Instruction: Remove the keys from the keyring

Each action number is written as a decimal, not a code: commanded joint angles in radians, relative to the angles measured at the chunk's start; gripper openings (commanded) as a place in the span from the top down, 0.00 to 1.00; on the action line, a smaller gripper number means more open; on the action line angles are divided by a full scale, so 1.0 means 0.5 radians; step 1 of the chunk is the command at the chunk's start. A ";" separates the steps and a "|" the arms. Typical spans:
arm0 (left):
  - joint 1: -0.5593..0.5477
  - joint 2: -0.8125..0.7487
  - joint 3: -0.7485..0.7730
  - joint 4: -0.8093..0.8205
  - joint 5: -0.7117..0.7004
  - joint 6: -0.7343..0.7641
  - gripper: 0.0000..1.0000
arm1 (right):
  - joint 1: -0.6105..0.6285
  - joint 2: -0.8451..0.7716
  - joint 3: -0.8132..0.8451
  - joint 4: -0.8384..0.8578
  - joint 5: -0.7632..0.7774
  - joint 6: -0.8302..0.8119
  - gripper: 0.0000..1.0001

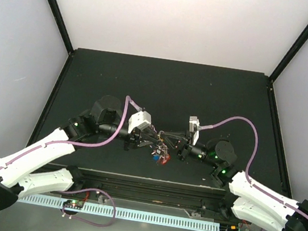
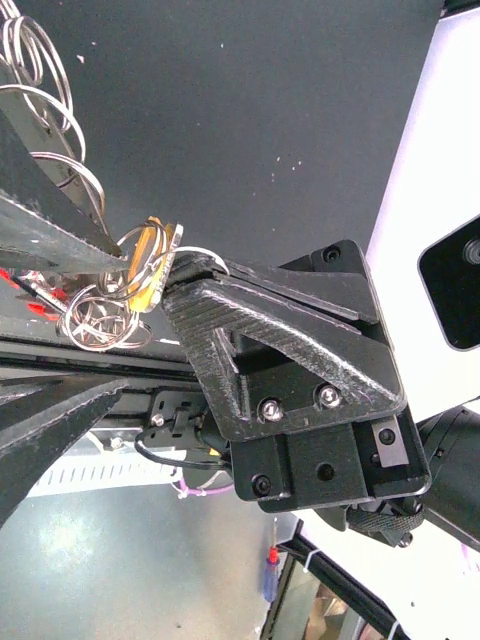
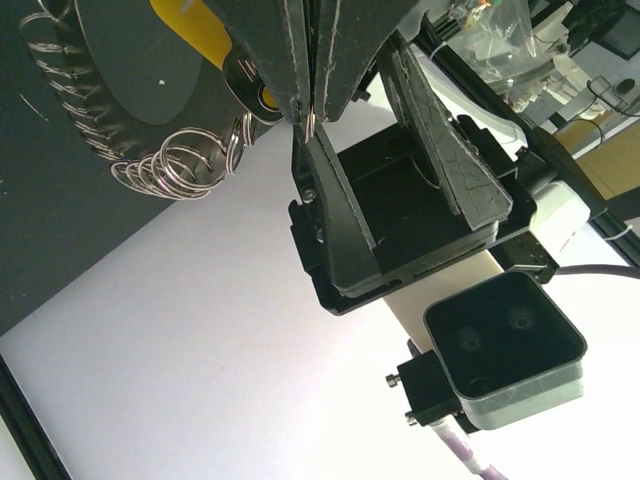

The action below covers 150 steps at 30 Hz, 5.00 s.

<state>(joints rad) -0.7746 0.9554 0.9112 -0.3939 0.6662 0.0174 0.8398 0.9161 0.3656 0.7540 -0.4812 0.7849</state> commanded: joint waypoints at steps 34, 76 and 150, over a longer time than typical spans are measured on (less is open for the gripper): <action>-0.022 0.050 0.010 0.055 0.080 0.005 0.98 | -0.013 0.033 0.076 0.270 -0.126 0.047 0.99; 0.051 -0.428 -0.042 0.225 0.002 -0.010 0.15 | -0.012 -0.035 0.358 -0.047 -0.992 -0.297 0.99; 0.003 -0.074 -0.034 0.155 0.742 0.050 0.84 | -0.012 -0.022 0.545 -0.499 -0.977 -0.629 0.99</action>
<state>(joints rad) -0.7609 0.9062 0.8726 -0.2722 1.0584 0.0044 0.8314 0.9192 0.6300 0.4599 -1.0077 0.4831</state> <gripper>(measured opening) 0.167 0.013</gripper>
